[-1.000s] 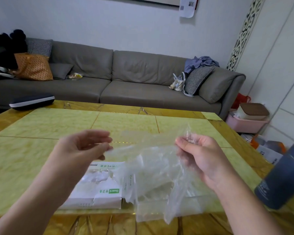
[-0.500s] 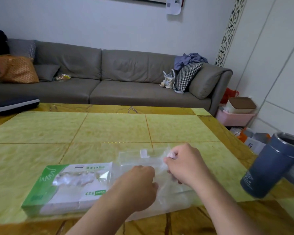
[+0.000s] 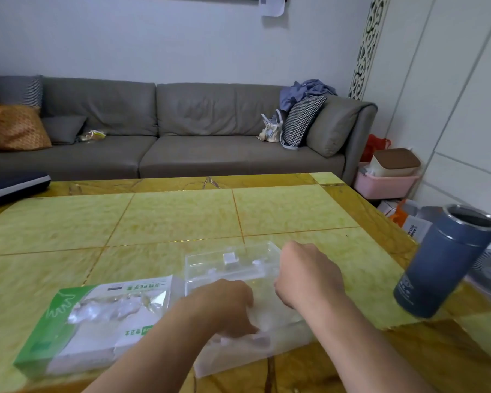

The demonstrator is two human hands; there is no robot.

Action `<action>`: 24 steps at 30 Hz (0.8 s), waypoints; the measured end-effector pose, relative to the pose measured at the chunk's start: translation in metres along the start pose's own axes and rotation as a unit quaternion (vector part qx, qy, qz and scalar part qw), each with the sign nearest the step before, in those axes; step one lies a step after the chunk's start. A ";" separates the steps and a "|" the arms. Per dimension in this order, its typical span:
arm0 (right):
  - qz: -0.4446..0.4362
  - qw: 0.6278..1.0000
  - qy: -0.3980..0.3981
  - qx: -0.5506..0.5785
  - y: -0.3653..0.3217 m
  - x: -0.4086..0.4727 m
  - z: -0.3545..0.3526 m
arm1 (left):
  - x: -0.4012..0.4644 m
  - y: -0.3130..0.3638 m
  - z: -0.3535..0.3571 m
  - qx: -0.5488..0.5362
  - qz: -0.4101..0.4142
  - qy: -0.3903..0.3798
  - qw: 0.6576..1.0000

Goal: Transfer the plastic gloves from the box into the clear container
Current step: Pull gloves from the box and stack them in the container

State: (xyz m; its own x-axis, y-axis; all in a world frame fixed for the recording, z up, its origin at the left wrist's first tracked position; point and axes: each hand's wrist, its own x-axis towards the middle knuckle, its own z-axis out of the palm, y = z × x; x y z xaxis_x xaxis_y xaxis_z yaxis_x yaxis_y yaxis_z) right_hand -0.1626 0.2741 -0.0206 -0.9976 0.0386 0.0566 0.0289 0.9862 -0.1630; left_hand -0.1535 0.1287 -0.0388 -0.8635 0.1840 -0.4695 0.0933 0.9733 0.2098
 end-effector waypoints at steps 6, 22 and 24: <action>-0.055 0.992 0.039 0.106 -0.013 -0.015 -0.021 | 0.002 0.001 0.008 0.040 0.014 0.051 0.998; -0.030 0.945 -0.324 0.019 -0.020 0.006 0.020 | -0.002 -0.001 -0.008 0.012 0.040 0.010 0.999; -0.035 0.945 -0.322 0.039 -0.018 0.006 0.021 | -0.001 0.004 -0.007 -0.042 0.032 0.051 0.997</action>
State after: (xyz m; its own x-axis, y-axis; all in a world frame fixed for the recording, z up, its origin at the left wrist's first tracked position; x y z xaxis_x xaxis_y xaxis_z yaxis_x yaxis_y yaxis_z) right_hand -0.1708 0.2534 -0.0382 -0.8284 -0.1564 -0.5379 -0.0172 0.9669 -0.2547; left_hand -0.1556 0.1318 -0.0317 -0.9035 0.2260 -0.3642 0.1113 0.9443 0.3097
